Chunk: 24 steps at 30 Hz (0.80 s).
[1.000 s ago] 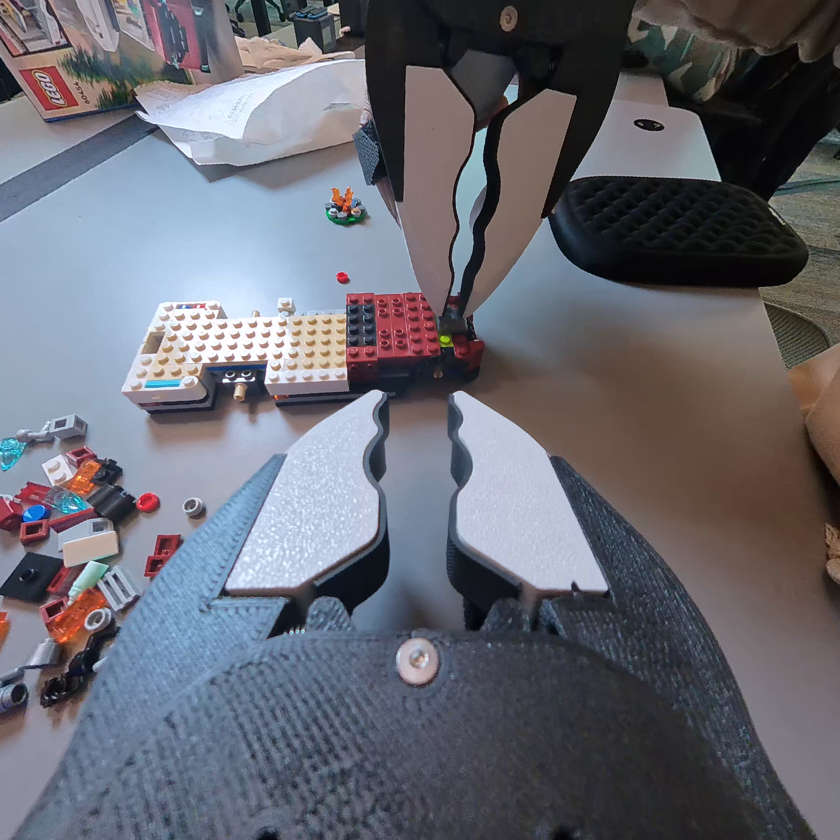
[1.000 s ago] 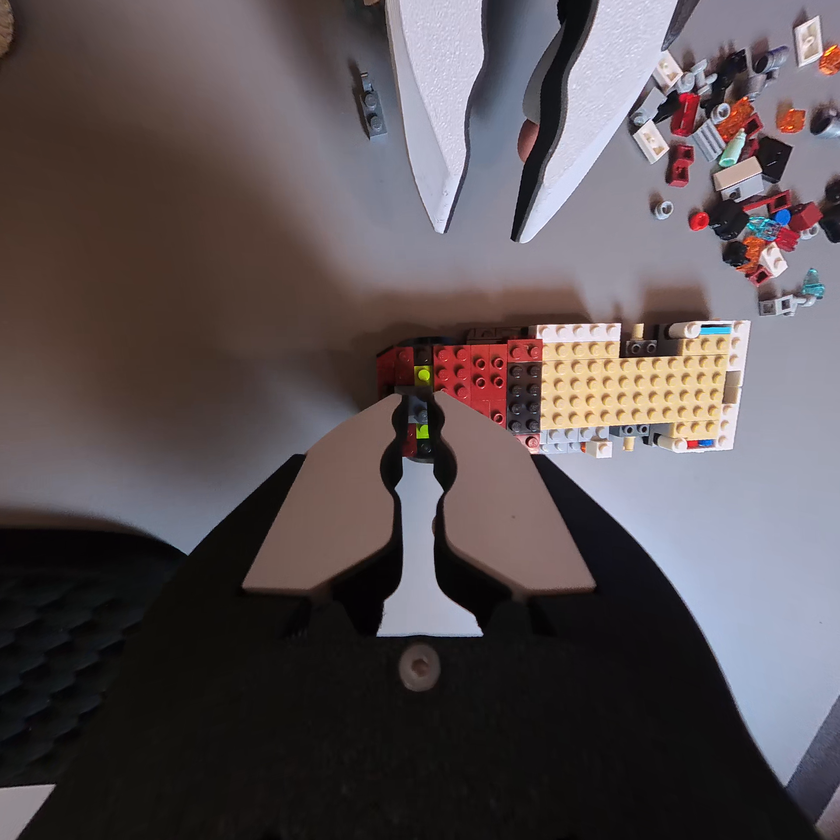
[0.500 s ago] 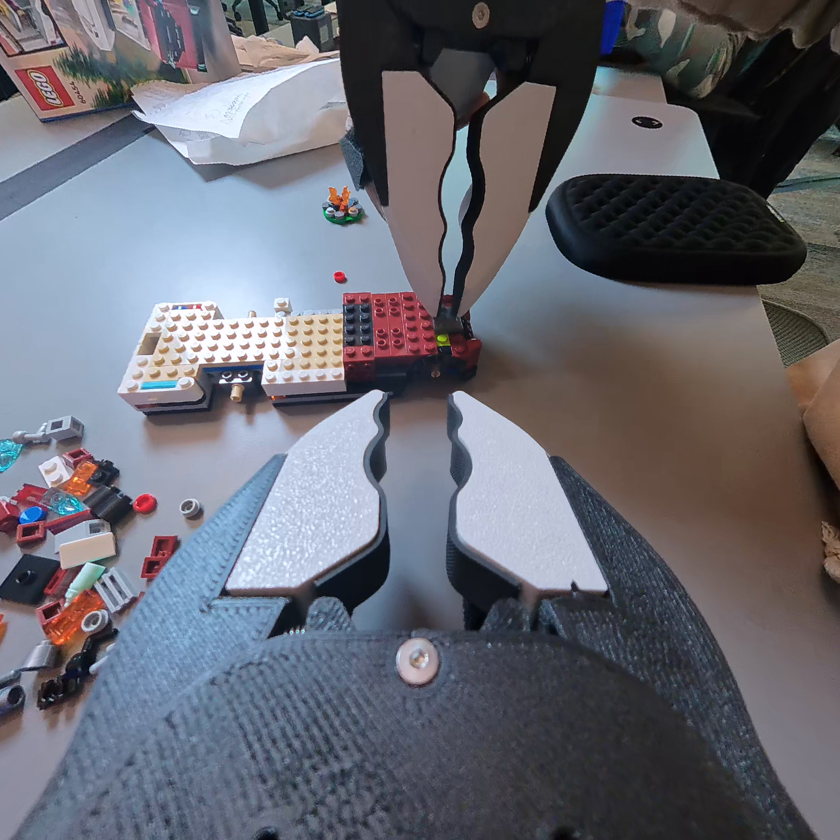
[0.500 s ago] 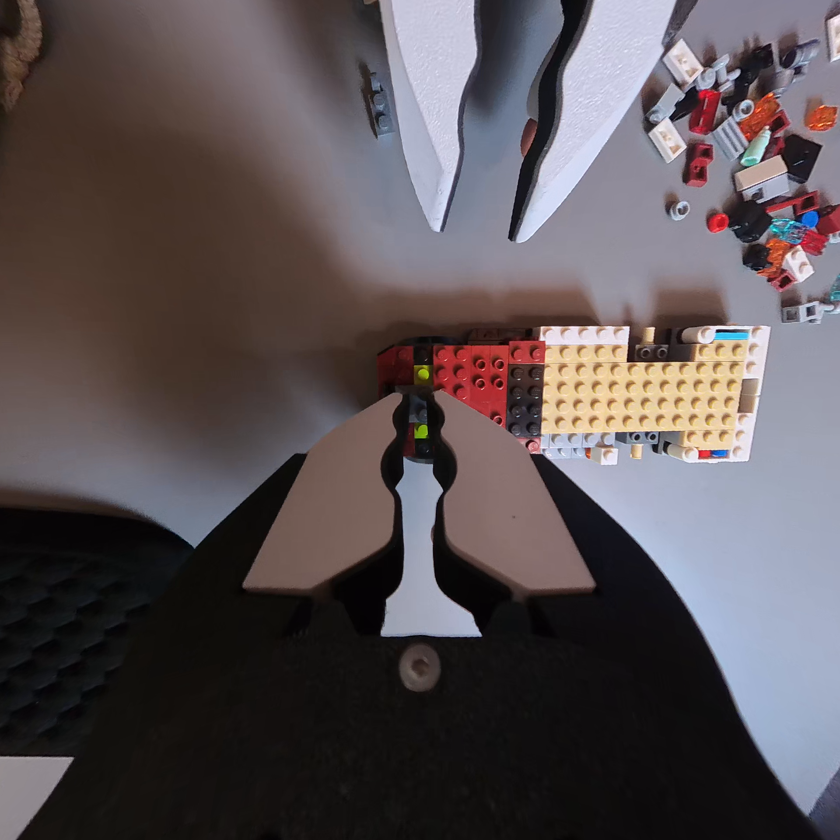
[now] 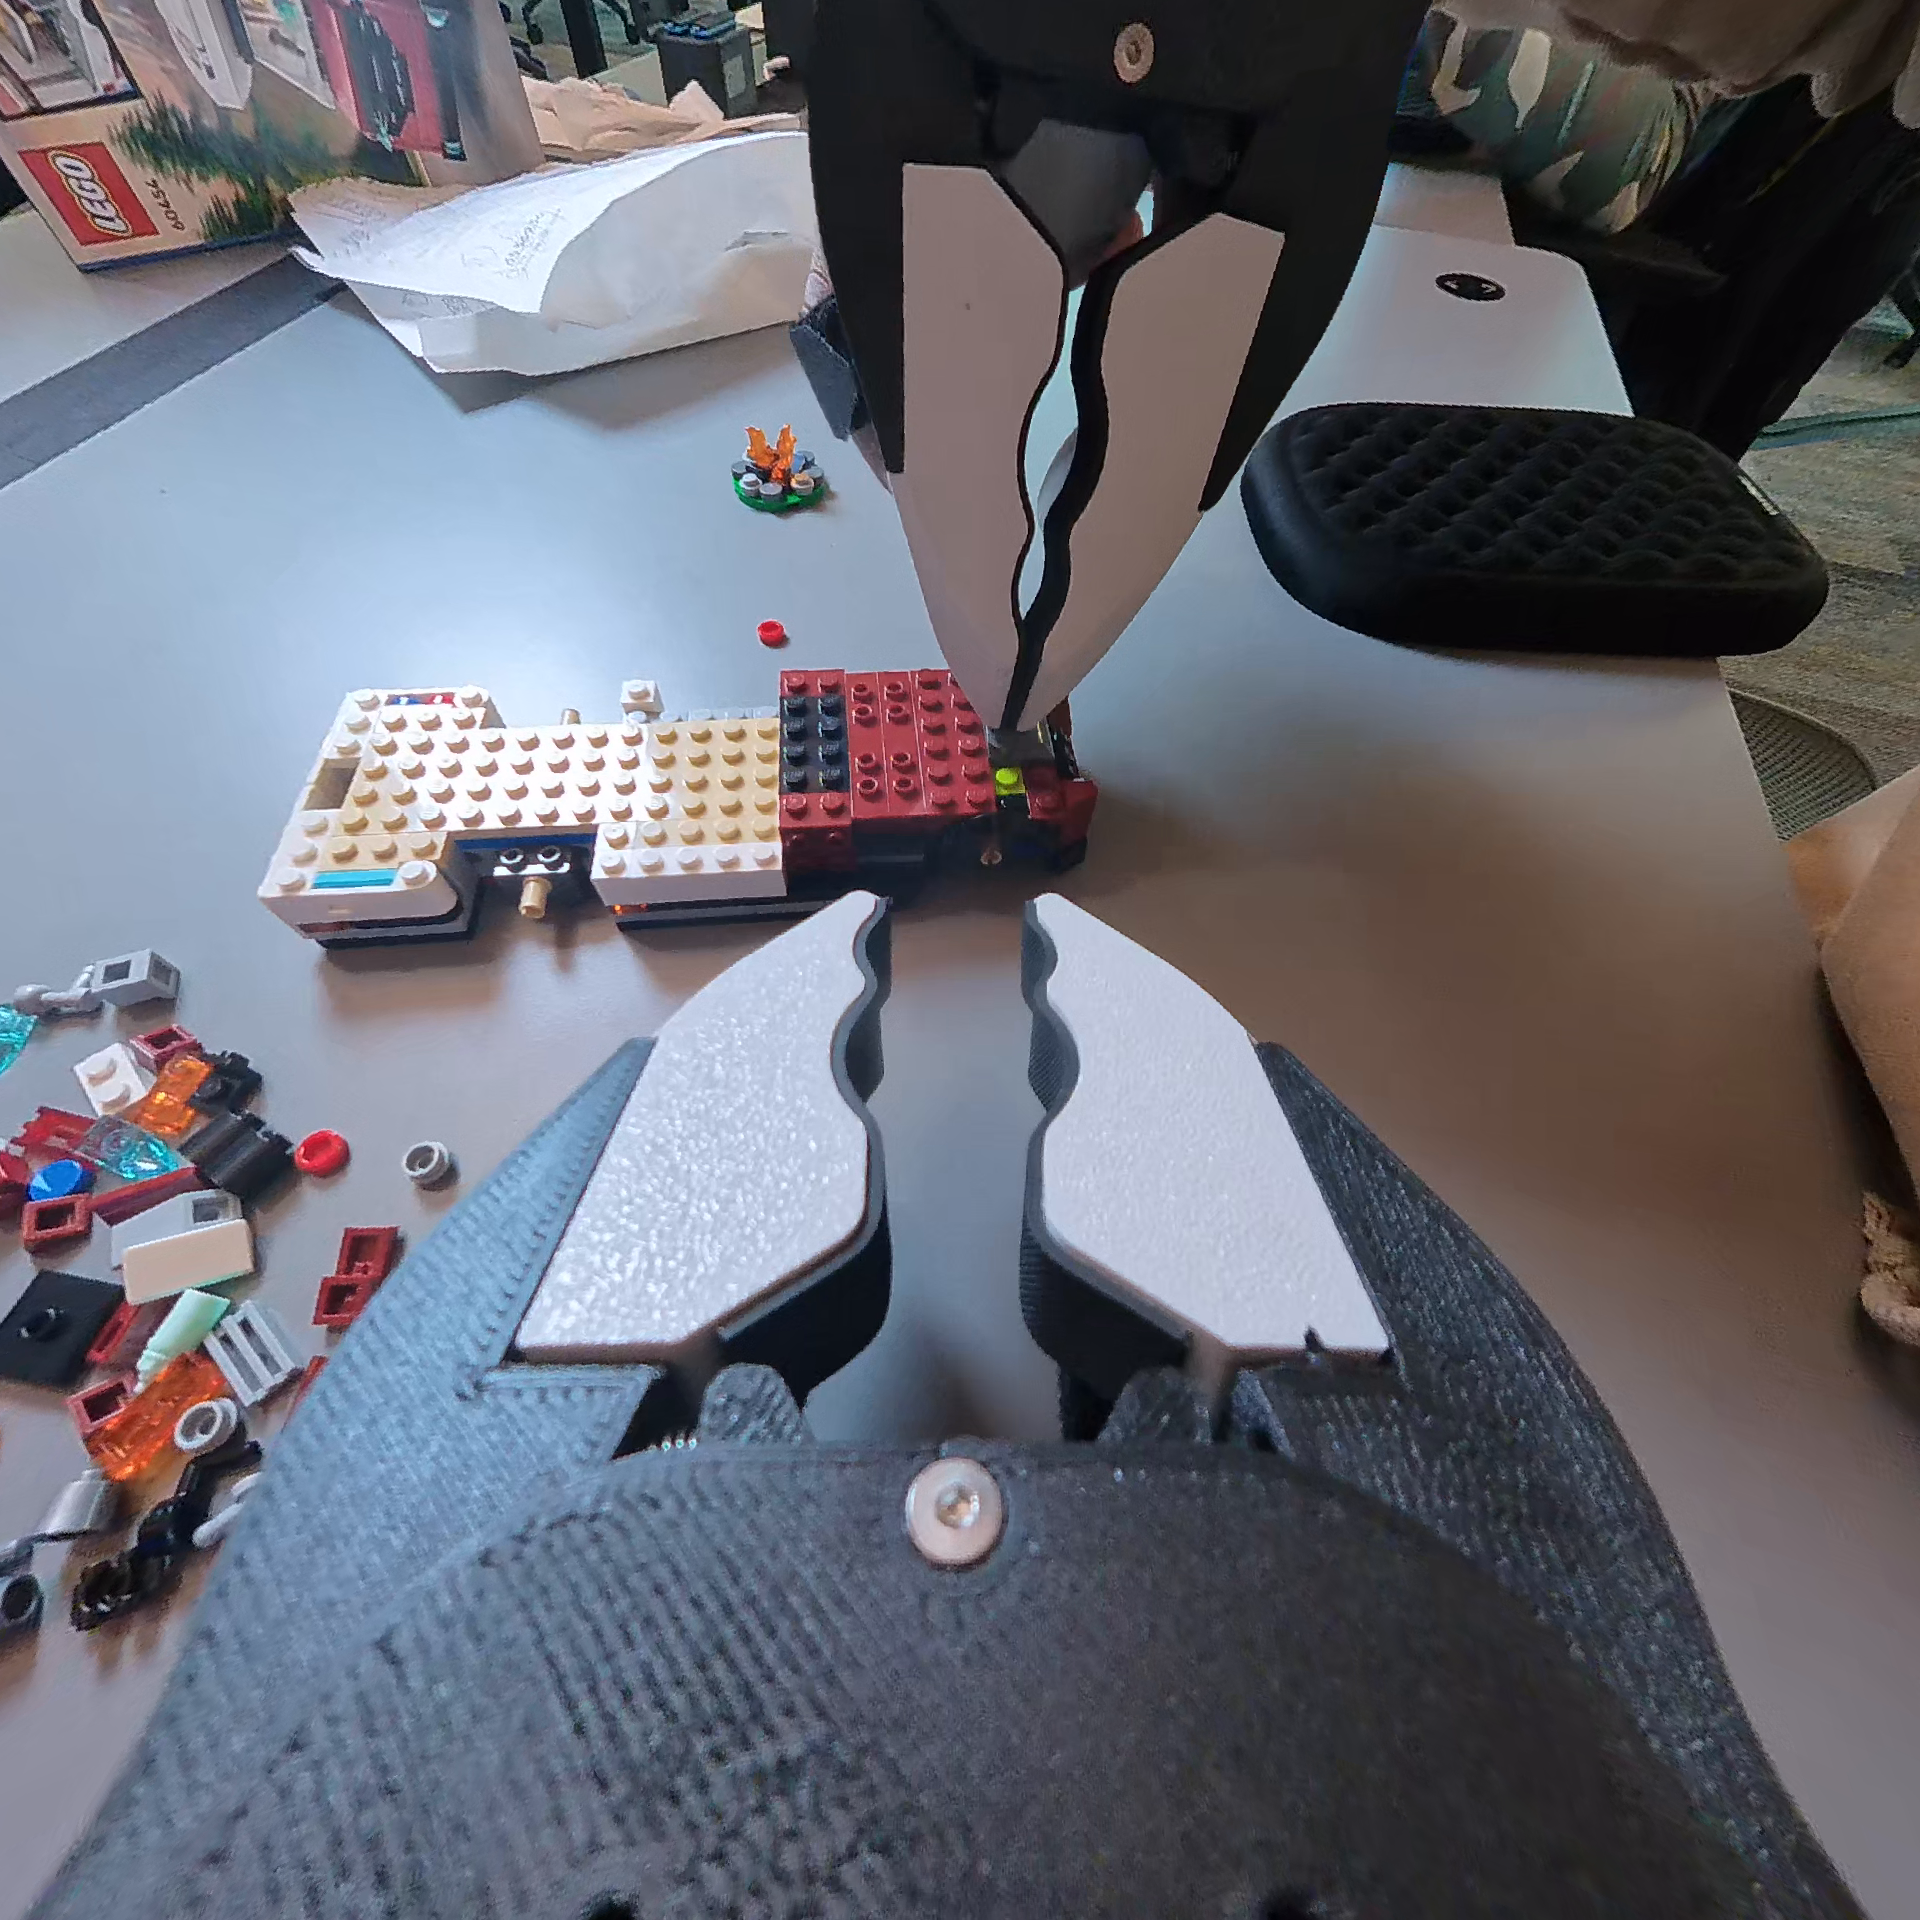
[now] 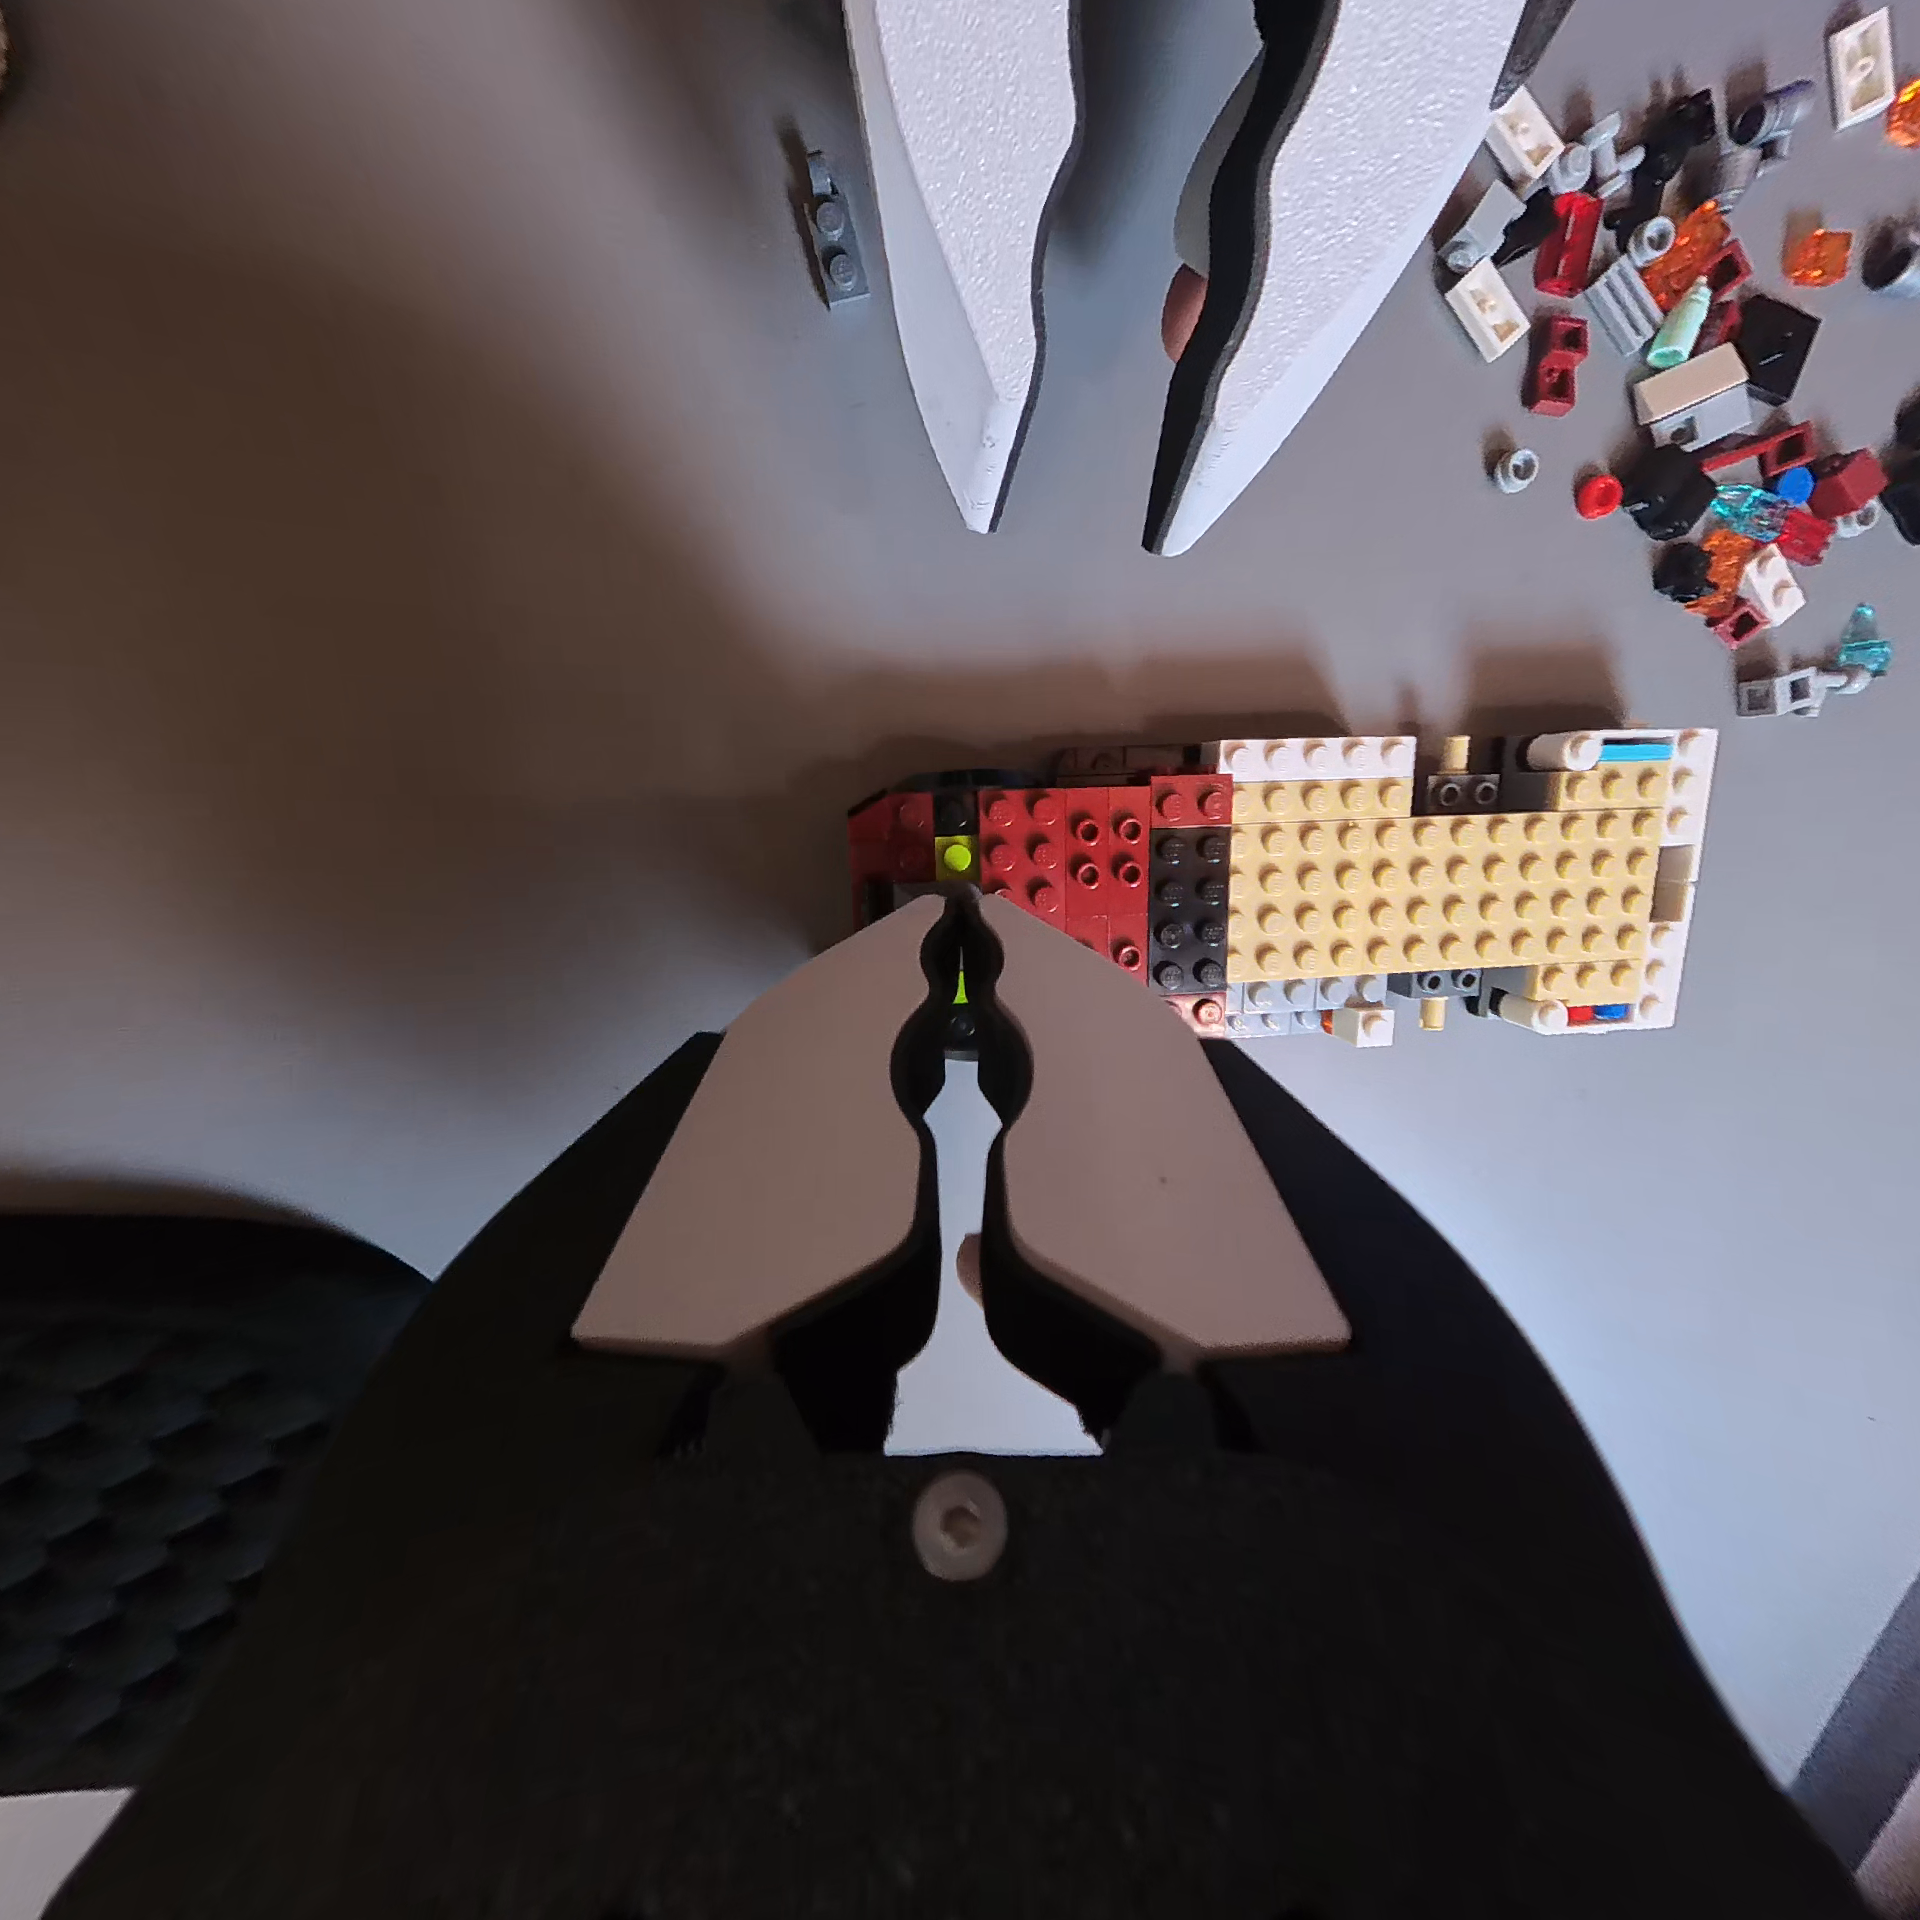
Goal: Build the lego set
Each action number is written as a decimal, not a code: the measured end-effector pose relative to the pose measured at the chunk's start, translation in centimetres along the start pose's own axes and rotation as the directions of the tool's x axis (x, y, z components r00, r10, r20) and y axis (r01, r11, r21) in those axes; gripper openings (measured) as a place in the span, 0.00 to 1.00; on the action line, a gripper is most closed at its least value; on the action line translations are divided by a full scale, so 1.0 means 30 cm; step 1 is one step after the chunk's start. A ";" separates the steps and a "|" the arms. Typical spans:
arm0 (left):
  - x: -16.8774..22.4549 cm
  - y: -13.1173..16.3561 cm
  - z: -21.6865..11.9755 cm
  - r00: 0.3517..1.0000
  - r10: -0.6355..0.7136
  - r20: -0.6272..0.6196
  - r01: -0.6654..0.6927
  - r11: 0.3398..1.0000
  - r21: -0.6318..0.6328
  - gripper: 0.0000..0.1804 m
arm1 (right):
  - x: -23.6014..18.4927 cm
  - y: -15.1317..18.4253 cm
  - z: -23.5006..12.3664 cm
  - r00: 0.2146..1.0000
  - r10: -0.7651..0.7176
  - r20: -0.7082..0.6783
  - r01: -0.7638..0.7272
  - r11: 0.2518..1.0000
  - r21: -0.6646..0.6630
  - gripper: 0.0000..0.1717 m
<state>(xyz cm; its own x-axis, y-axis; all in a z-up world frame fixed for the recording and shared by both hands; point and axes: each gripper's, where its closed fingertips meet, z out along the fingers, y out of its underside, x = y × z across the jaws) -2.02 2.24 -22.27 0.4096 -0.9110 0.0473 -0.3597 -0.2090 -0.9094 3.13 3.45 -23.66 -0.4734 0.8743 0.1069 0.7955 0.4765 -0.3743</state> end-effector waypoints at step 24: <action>0.055 0.077 -0.144 0.988 0.062 -0.140 -0.107 0.934 -0.341 0.17 | -0.008 -0.041 -0.021 0.967 0.242 -0.084 -0.218 0.951 0.221 0.13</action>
<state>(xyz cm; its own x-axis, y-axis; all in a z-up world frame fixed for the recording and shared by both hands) -5.81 -1.28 -22.50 0.2653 -0.9630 0.0480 -0.6658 -0.2190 -0.7133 2.51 2.70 -22.63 -0.2336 0.9681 0.0906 0.7760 0.2418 -0.5826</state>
